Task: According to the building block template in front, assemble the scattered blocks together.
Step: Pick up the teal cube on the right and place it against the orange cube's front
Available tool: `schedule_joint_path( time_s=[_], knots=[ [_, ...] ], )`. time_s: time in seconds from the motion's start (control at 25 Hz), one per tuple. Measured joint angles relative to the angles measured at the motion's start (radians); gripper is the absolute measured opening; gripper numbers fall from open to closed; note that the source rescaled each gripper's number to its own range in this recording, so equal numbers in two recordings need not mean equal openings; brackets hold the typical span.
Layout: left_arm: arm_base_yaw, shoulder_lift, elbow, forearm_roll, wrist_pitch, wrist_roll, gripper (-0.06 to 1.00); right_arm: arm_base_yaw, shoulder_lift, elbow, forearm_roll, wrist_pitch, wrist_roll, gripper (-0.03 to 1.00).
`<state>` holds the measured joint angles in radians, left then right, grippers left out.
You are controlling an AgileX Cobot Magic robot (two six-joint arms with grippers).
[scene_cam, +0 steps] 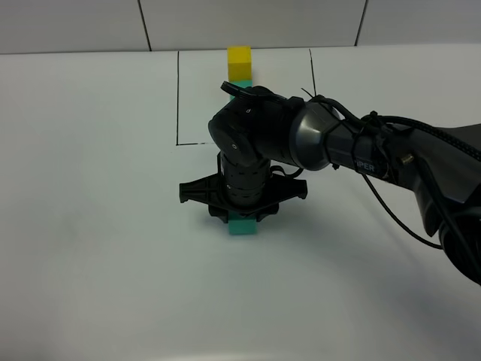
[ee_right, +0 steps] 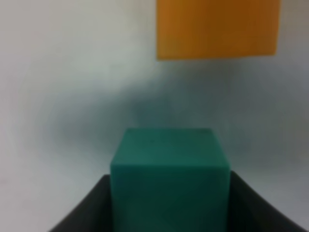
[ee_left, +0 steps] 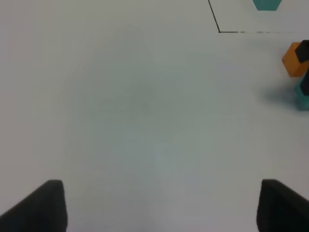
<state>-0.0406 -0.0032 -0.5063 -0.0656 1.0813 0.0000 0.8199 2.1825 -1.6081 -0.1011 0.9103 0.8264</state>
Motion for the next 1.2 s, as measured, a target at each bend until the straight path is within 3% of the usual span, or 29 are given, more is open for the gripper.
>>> schedule_joint_path(
  time_s=[1.2],
  knots=[
    [0.0, 0.0, 0.0, 0.019, 0.0, 0.0, 0.76, -0.01, 0.042, -0.007, -0.059, -0.044, 0.055, 0.02]
  ],
)
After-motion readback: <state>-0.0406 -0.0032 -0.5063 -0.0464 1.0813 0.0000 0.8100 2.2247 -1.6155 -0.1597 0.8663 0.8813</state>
